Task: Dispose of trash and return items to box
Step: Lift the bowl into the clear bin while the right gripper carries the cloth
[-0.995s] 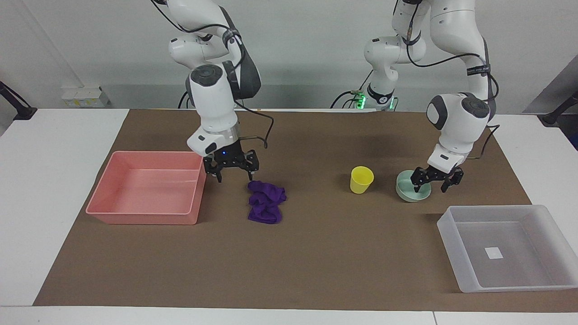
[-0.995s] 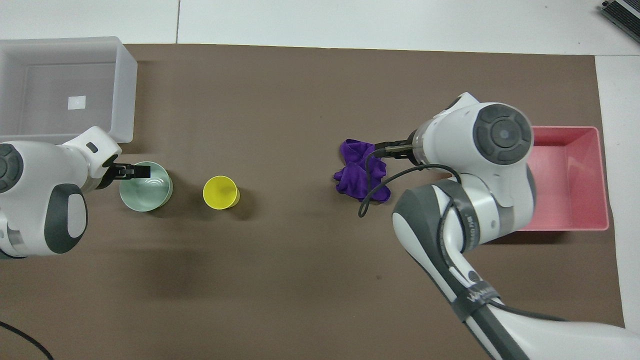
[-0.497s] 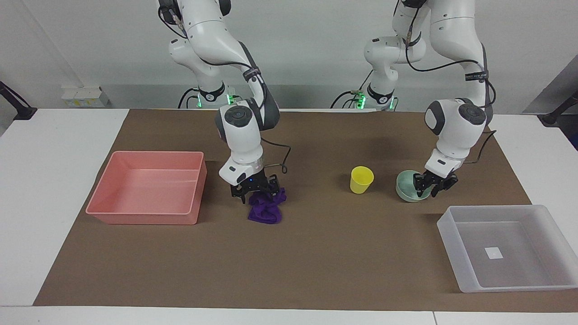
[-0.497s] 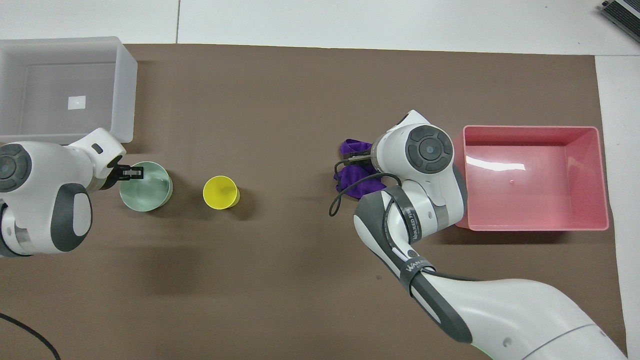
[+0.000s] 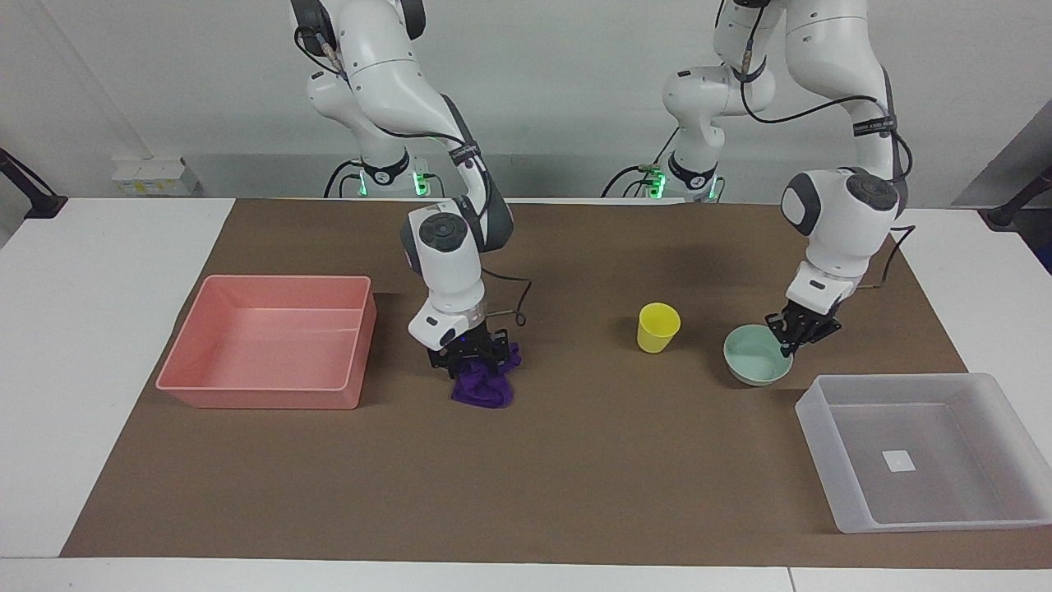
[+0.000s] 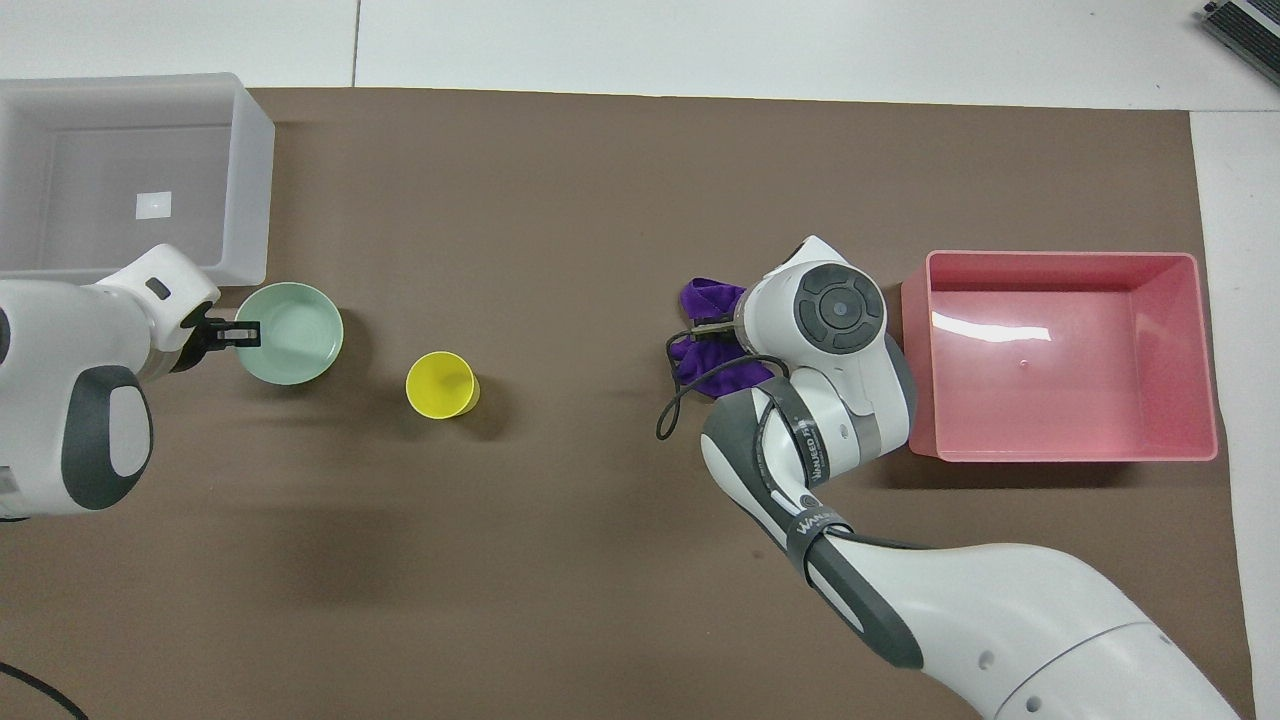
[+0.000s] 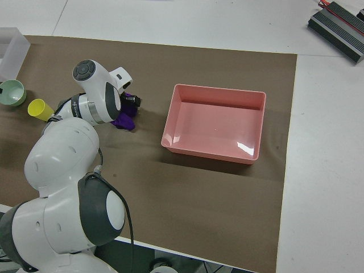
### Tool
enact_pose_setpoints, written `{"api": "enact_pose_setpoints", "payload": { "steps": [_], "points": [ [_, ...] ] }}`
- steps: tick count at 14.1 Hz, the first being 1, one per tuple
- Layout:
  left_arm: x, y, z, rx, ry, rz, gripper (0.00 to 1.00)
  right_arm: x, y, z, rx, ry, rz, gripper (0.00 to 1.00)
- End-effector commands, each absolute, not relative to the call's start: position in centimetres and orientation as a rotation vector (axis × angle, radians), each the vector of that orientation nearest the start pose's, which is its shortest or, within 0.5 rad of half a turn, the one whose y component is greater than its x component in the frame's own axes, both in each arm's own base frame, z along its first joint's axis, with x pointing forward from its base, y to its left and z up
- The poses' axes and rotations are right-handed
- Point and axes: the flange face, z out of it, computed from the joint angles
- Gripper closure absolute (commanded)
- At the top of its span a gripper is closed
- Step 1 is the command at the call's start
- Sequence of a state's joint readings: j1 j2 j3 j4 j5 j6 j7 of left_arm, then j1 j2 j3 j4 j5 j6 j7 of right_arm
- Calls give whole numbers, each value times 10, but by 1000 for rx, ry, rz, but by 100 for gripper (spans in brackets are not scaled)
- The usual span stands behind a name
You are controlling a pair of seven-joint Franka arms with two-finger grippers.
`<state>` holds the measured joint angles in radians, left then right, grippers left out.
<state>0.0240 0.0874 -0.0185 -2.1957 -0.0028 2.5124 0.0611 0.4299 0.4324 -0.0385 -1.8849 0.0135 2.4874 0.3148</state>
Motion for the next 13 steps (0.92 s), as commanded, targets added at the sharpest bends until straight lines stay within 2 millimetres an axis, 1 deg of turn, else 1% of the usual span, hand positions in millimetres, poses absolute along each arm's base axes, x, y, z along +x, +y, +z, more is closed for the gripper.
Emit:
{"api": "enact_pose_setpoints", "payload": {
  "steps": [1,2,3,4,5,6,7,9,10,11,12,13],
  "points": [
    [567,10,409,-3102,75,-365,100,595,250,298,-3059,15,-244,100],
    [574,17,422,-3101,55,-367,100,596,253,300,-3051,86,-247,100],
    [584,22,438,-3097,45,-386,100,596,258,304,-3044,116,-255,100],
    [594,26,449,-3091,35,-421,100,593,261,309,-3042,119,-254,100],
    [605,40,454,-3083,1,-451,100,593,260,320,-3042,130,-249,100],
    [616,53,466,-3073,-16,-487,100,591,259,335,-3040,135,-250,100],
    [629,60,469,-3068,-31,-503,100,589,255,354,-3035,141,-259,100],
    [660,91,481,-3049,-90,-550,100,582,245,401,-3027,156,-267,100],
    [674,102,487,-3046,-111,-549,100,578,237,424,-3025,169,-269,100],
    [689,113,486,-3051,-131,-536,100,573,232,444,-3025,176,-269,100],
    [702,125,484,-3047,-155,-545,100,570,223,461,-3025,191,-271,100],
    [713,141,480,-3040,-184,-558,100,570,208,482,-3019,219,-284,100]
  ]
}}
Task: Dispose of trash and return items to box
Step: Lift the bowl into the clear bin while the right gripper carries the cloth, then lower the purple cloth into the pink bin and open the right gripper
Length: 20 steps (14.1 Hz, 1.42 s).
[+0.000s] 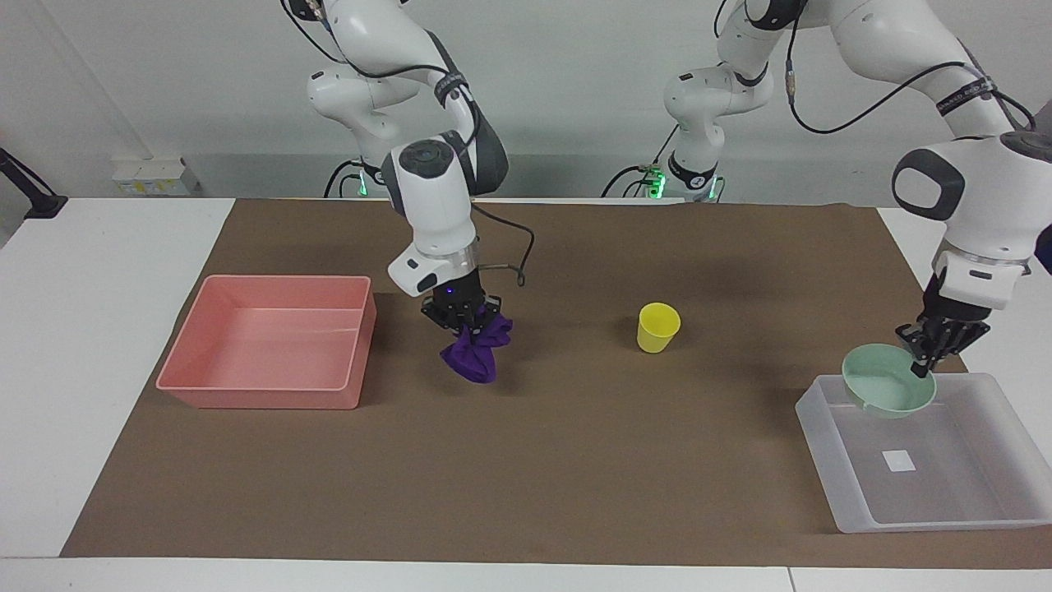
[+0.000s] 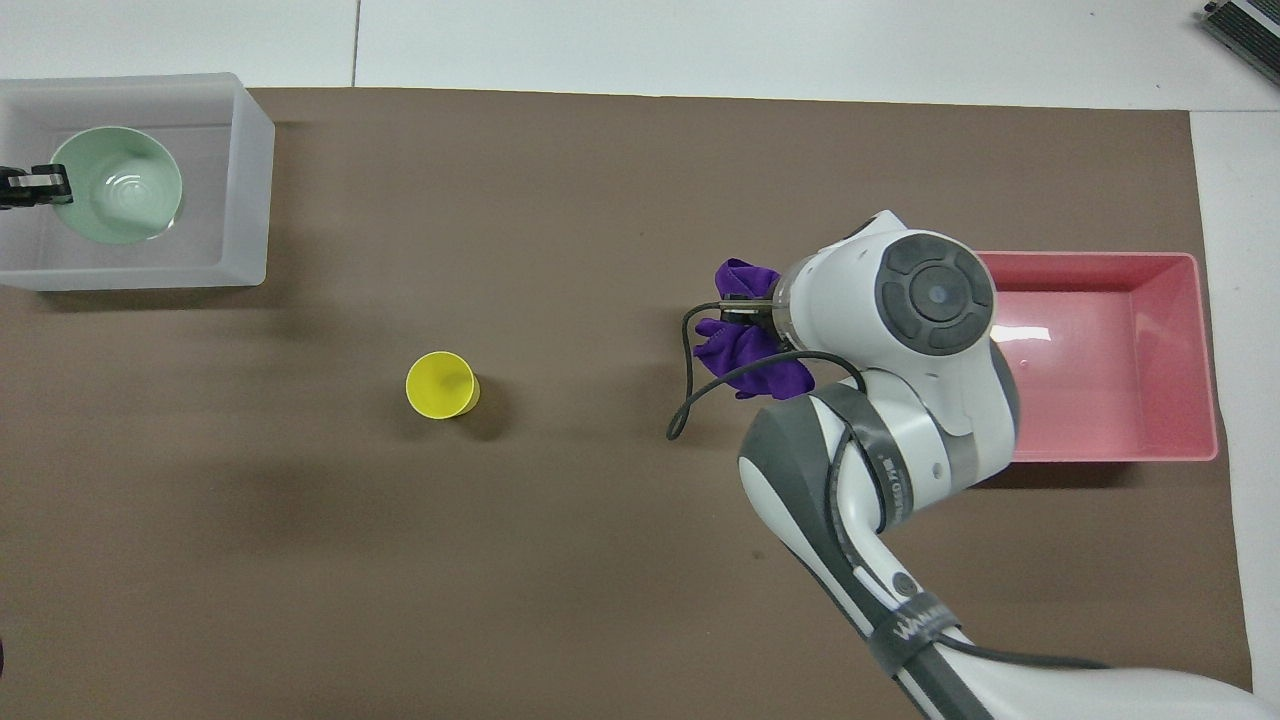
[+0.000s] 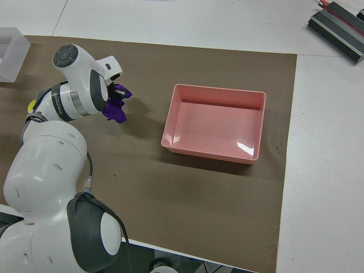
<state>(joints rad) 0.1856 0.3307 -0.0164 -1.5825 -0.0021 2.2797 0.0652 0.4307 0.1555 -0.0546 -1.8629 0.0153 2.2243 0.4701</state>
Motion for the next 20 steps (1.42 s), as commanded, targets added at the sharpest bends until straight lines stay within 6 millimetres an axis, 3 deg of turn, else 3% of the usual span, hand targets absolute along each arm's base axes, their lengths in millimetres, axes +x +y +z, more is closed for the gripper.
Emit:
{"api": "enact_pose_setpoints", "payload": {
  "steps": [1,4,6,8,11,13,17,18,20],
  "points": [
    [725,148,471,-3038,-193,-563,100,569,190,501,-3024,240,-273,100],
    [746,170,440,-3035,-230,-568,100,567,131,538,-3044,286,-289,100],
    [755,171,411,-3040,-230,-557,100,570,75,541,-3079,221,-260,100],
    [754,170,395,-3051,-231,-531,100,572,23,533,-3107,141,-239,100],
    [746,163,369,-3070,-229,-473,100,565,-45,502,-3133,64,-191,100],
    [736,156,352,-3076,-219,-457,100,562,-80,473,-3142,42,-181,100],
    [727,151,344,-3081,-209,-429,100,562,-107,403,-3149,92,-180,100],
    [727,153,348,-3076,-204,-422,80,564,-106,382,-3150,104,-180,100],
    [730,151,359,-3075,-195,-421,18,560,-105,356,-3151,111,-190,100]
  ]
}}
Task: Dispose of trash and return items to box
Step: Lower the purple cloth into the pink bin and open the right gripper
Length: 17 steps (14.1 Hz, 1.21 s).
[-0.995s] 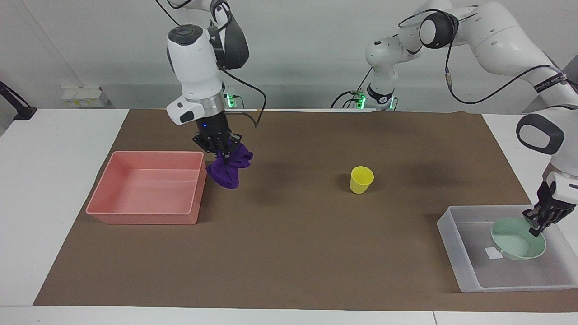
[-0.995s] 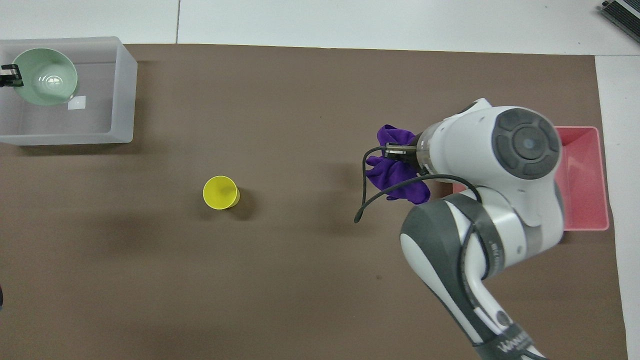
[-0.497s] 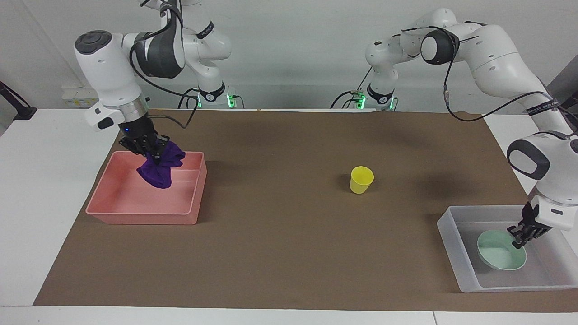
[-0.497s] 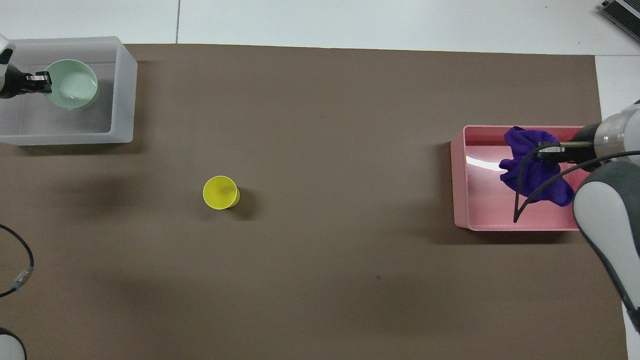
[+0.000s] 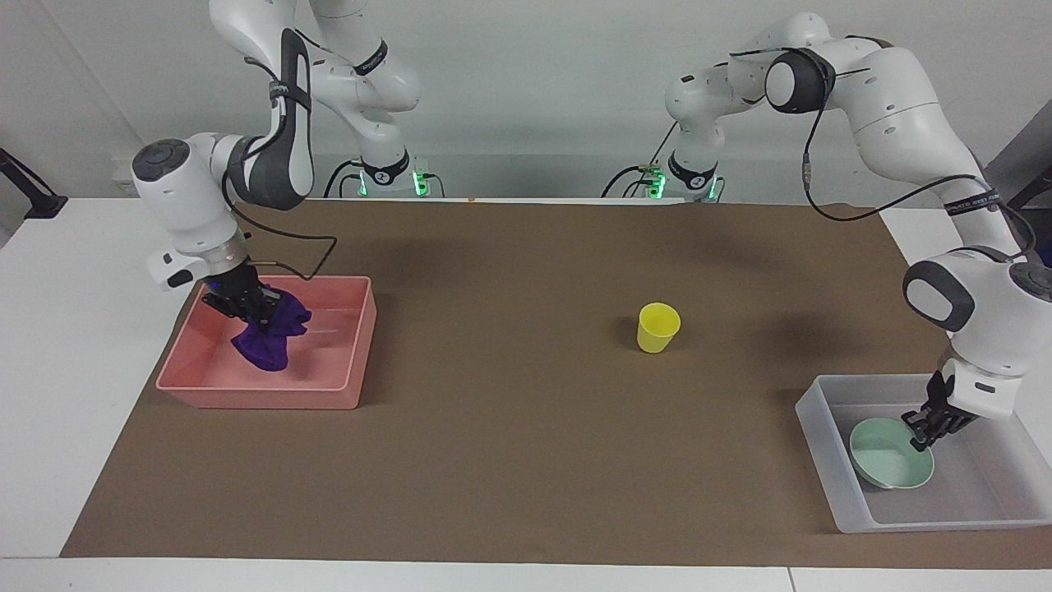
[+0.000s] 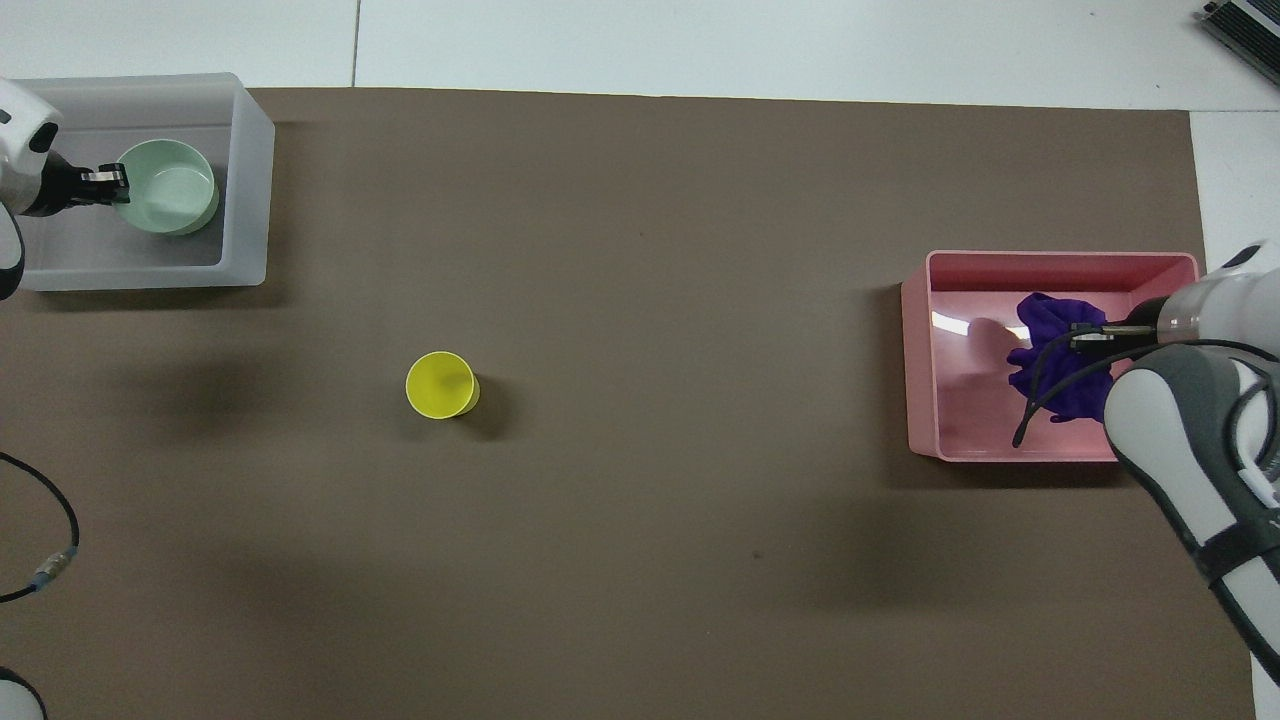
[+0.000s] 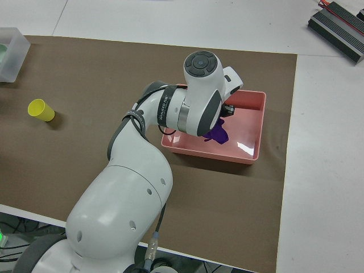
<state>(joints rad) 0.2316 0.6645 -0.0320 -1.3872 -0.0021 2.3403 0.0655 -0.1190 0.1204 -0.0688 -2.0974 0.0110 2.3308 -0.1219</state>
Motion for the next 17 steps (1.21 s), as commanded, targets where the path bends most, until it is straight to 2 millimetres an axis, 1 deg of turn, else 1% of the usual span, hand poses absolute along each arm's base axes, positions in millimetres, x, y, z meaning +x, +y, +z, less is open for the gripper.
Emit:
{"api": "enact_pose_setpoints", "payload": {
  "steps": [1,2,3,5,6,7,9,10,11,12,13,15,16,17],
  "points": [
    [731,148,363,-3073,-188,-432,5,560,-105,348,-3151,113,-183,98],
    [730,143,381,-3067,-176,-465,0,561,-104,346,-3151,114,-185,85],
    [729,128,396,-3070,-150,-480,0,560,-104,346,-3150,123,-183,56],
    [717,108,425,-3077,-111,-465,0,561,-102,347,-3149,140,-185,0],
    [708,95,436,-3081,-87,-458,0,563,-101,349,-3149,138,-192,0],
    [694,81,443,-3085,-59,-442,0,565,-97,357,-3148,125,-202,0],
    [661,49,460,-3092,3,-424,0,569,-91,380,-3145,123,-203,0],
    [641,30,463,-3100,34,-397,0,572,-87,392,-3141,146,-181,0],
    [620,9,464,-3104,83,-376,0,574,-68,402,-3133,179,-164,0],
    [605,-5,467,-3106,117,-366,0,573,-52,407,-3128,221,-162,0],
    [592,-21,465,-3108,161,-348,0,572,-38,415,-3123,251,-166,0],
    [577,-58,456,-3110,258,-315,0,568,-19,436,-3118,261,-163,0],
    [570,-71,450,-3109,297,-308,0,565,-15,450,-3115,262,-160,0],
    [564,-77,443,-3109,319,-291,0,562,-15,470,-3113,262,-167,0]
  ]
}}
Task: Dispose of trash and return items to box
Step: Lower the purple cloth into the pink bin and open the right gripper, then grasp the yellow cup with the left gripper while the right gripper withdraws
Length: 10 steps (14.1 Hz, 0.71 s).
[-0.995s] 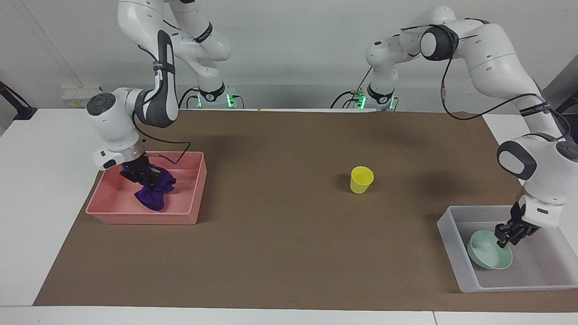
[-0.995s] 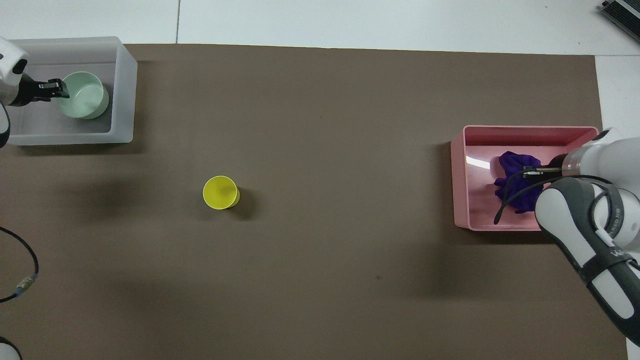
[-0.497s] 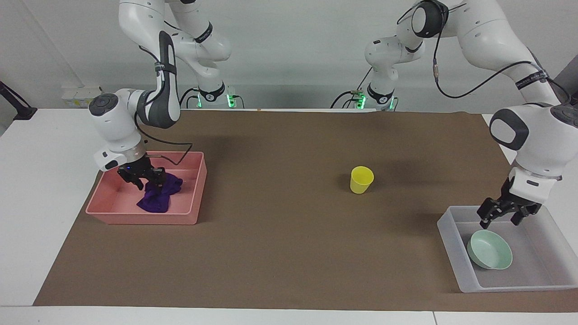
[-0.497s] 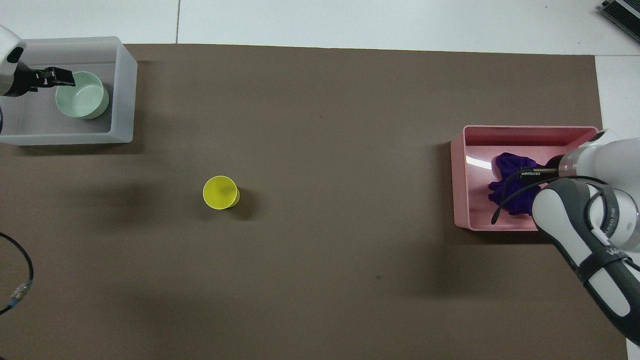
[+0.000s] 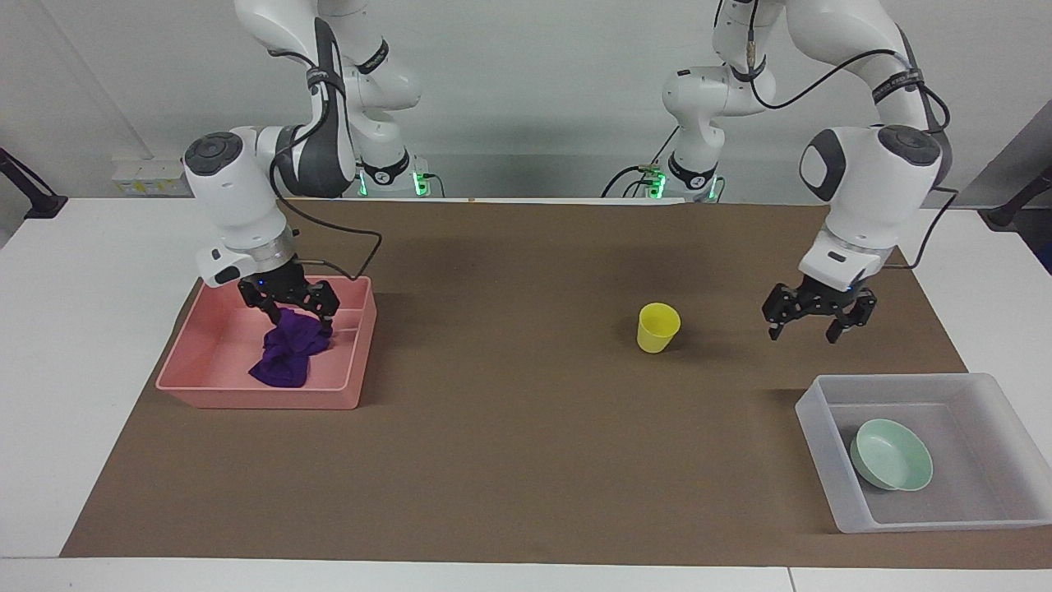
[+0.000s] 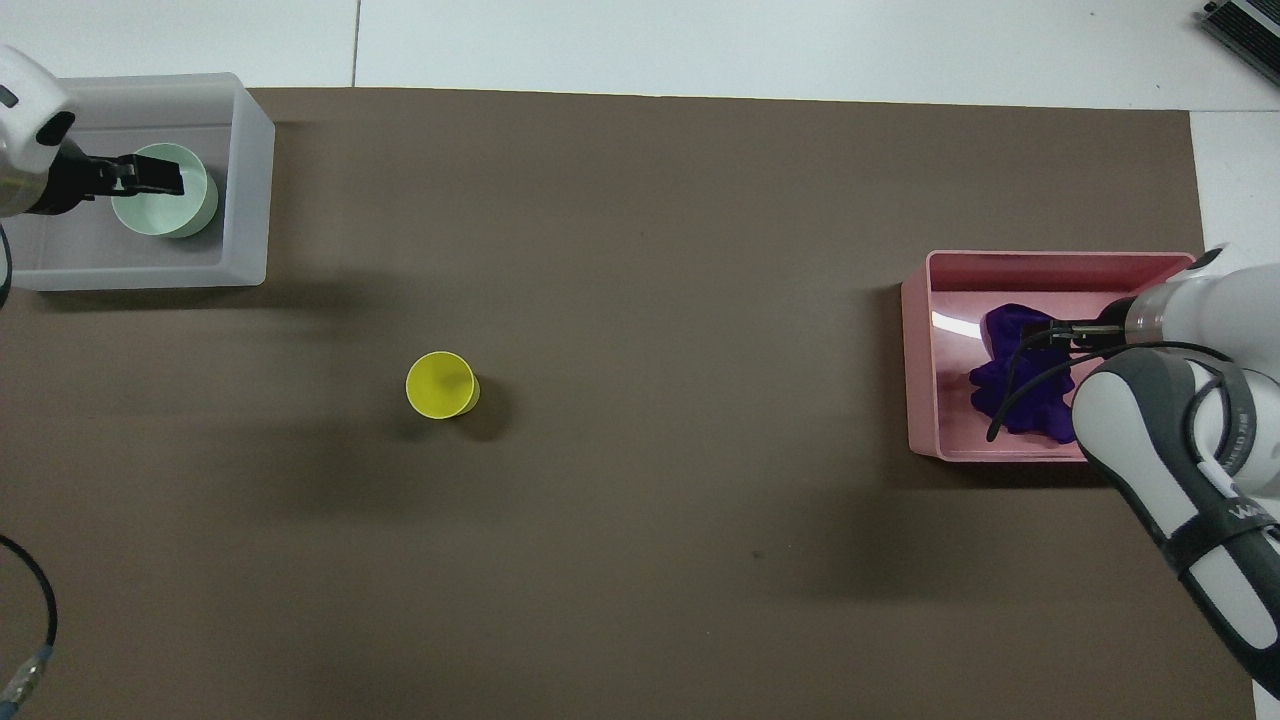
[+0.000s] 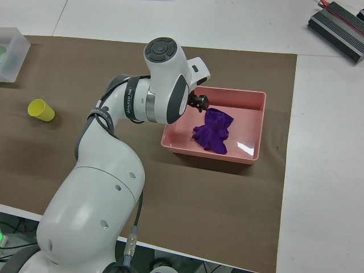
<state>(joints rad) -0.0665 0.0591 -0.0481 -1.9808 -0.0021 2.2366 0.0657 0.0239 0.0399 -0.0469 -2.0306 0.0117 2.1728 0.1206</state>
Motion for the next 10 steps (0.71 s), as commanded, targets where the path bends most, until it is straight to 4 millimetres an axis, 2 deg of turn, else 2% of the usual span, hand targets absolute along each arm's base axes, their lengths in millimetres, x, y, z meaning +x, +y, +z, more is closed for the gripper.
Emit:
{"api": "enact_pose_setpoints", "payload": {
  "steps": [1,2,4,6,7,9,10],
  "points": [
    [558,-95,436,-3107,370,-287,0,558,-13,489,-3112,259,-162,0],
    [552,-115,429,-3103,428,-289,0,555,-11,507,-3113,269,-145,0],
    [542,-143,414,-3101,484,-314,0,554,2,537,-3116,282,-112,0],
    [530,-167,396,-3115,466,-330,1,553,11,571,-3149,265,-96,0],
    [527,-171,389,-3117,469,-335,3,551,13,588,-3153,259,-97,0],
    [522,-180,371,-3117,493,-356,17,545,11,618,-3158,252,-63,0],
    [521,-180,365,-3117,496,-363,29,542,5,631,-3158,264,-49,0]
  ]
}}
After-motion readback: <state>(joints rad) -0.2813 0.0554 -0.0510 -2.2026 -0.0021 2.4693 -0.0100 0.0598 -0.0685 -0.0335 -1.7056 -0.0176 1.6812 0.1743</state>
